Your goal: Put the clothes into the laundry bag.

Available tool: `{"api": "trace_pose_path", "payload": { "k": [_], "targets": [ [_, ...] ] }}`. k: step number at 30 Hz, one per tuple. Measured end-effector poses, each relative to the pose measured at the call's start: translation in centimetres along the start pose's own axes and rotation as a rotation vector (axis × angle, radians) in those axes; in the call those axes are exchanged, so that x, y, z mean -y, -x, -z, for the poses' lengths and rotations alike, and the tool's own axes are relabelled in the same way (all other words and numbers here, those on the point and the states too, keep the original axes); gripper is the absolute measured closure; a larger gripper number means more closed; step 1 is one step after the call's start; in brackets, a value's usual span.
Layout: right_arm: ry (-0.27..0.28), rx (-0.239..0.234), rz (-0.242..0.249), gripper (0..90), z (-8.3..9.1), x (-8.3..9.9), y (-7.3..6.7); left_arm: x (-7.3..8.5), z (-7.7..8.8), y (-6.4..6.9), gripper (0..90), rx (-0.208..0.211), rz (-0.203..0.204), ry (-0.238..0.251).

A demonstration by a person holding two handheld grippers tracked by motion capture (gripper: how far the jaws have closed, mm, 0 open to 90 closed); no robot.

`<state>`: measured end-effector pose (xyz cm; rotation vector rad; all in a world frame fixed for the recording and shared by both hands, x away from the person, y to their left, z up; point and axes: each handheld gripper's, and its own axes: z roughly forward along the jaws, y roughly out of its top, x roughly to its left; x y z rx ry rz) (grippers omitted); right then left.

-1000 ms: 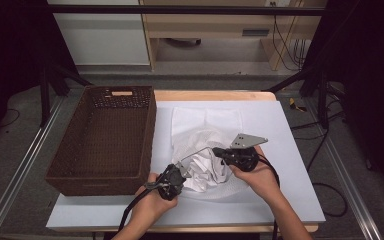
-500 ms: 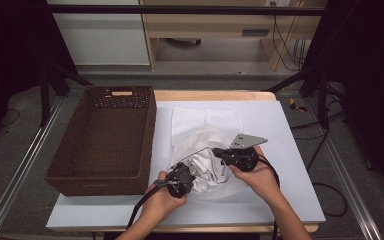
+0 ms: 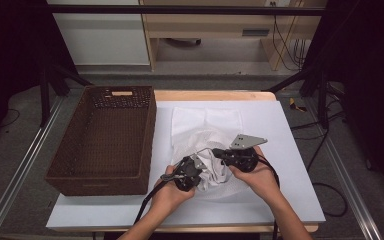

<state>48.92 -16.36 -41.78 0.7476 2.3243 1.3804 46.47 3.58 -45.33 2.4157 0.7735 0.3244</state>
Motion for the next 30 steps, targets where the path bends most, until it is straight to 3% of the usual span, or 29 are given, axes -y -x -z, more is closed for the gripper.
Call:
{"api": "trace_pose_path", "payload": {
  "k": [8,18,30],
  "targets": [
    [-0.005,-0.001,0.0,89.3,-0.1,0.1,0.1,-0.4,-1.1,-0.2,90.0,0.016,0.011,0.054],
    [-0.006,0.009,-0.015,89.2,-0.1,0.2,0.1,-1.2,-2.3,-0.5,90.0,0.025,0.05,0.15],
    [-0.013,0.022,-0.017,89.3,-0.1,0.3,0.3,-2.7,-3.6,-0.8,90.0,0.032,0.089,0.23]
  ]
}}
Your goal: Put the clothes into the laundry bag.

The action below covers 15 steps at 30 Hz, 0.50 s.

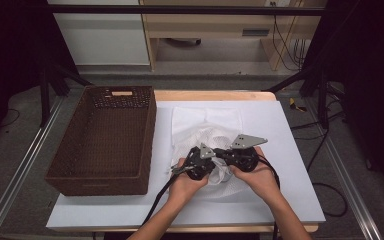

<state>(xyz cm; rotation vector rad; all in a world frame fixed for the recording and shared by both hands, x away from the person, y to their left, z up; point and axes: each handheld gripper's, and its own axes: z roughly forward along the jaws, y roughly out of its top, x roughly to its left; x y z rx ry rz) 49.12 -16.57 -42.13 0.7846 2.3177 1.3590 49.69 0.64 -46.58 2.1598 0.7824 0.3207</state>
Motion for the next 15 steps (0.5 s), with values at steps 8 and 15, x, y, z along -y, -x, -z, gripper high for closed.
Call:
{"api": "trace_pose_path", "payload": {
  "k": [8,15],
  "targets": [
    [0.001,0.01,-0.016,89.2,0.2,0.2,0.3,-0.4,-1.1,0.0,90.0,0.002,0.002,0.029],
    [0.0,0.013,-0.041,89.3,0.5,0.4,0.5,-0.4,-1.9,-0.5,90.0,-0.014,0.033,0.066]
  ]
}}
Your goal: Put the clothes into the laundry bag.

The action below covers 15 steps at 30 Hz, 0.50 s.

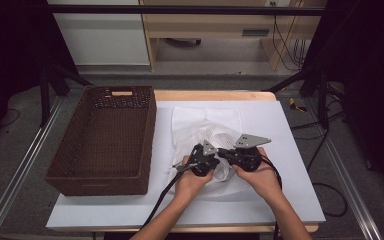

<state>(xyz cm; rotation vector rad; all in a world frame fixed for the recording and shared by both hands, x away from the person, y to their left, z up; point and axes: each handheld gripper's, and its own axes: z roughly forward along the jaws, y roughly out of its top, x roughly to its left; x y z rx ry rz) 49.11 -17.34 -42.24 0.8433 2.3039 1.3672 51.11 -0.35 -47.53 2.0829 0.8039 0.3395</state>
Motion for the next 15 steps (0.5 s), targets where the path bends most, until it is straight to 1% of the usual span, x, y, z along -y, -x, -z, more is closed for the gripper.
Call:
{"api": "trace_pose_path", "payload": {
  "k": [1,6,10,12,15],
  "targets": [
    [0.001,0.0,0.001,89.3,0.0,0.0,0.0,0.0,-0.1,-0.1,90.0,-0.002,0.009,0.01],
    [-0.003,0.006,0.0,89.3,0.2,-0.1,-0.1,-0.1,-0.6,-0.5,90.0,-0.027,0.014,0.039],
    [-0.007,0.009,0.002,89.3,0.3,-0.2,0.0,-0.1,-1.1,-0.7,90.0,-0.023,0.022,0.039],
    [-0.008,0.013,0.003,89.3,0.3,-0.3,0.1,-0.3,-1.2,-0.7,90.0,-0.043,0.003,0.042],
    [-0.015,0.013,0.002,89.3,0.2,-0.4,0.1,-0.4,-1.3,-0.8,90.0,-0.051,0.01,0.046]
  ]
}}
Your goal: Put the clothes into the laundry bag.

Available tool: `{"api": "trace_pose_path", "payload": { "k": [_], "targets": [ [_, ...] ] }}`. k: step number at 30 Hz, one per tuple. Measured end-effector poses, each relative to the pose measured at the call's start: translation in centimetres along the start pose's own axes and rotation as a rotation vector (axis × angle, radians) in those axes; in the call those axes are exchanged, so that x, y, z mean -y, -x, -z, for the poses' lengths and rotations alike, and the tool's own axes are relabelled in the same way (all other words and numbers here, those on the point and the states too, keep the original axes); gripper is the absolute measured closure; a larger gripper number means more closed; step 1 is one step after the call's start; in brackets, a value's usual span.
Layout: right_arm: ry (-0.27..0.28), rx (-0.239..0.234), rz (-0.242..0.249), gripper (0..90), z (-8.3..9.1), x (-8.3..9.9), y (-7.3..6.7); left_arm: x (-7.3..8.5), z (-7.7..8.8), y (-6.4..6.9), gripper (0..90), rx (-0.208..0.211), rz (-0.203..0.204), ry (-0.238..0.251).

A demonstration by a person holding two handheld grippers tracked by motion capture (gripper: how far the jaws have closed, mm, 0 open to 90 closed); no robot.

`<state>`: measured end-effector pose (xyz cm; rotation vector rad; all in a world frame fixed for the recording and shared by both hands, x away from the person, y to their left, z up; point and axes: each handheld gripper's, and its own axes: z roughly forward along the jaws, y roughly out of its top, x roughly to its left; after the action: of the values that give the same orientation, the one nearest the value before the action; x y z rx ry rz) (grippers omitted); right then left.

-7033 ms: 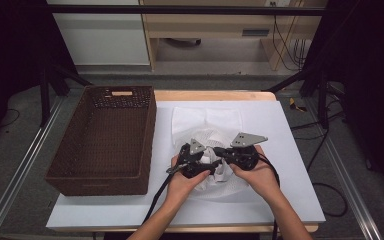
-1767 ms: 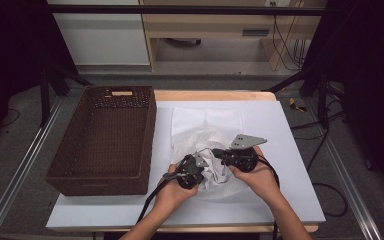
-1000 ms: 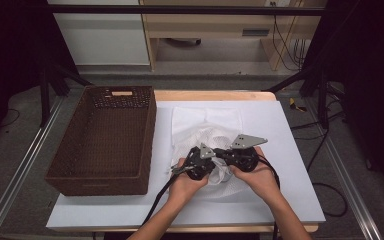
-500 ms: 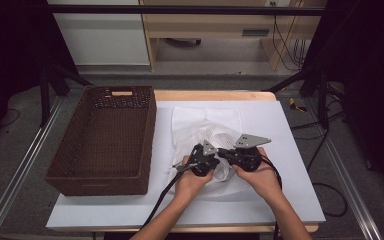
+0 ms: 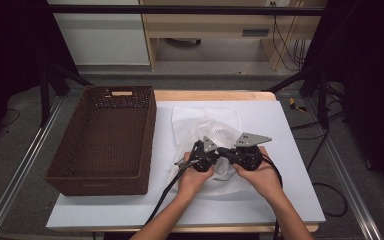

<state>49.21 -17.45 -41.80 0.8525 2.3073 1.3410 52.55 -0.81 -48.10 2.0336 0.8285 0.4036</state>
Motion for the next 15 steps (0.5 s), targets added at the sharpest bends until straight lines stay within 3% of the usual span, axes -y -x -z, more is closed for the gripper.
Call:
{"api": "trace_pose_path", "payload": {
  "k": [5,12,15],
  "targets": [
    [-0.013,0.002,0.004,89.4,0.0,-0.1,-0.1,0.0,-0.3,-0.1,90.0,-0.001,-0.003,0.004],
    [0.004,0.0,-0.008,89.4,0.6,0.3,0.3,0.0,-0.2,-0.1,90.0,-0.043,-0.02,-0.002],
    [0.011,0.004,-0.017,89.4,1.0,0.5,0.4,0.0,-0.3,-0.4,90.0,-0.062,-0.008,0.008]
  ]
}}
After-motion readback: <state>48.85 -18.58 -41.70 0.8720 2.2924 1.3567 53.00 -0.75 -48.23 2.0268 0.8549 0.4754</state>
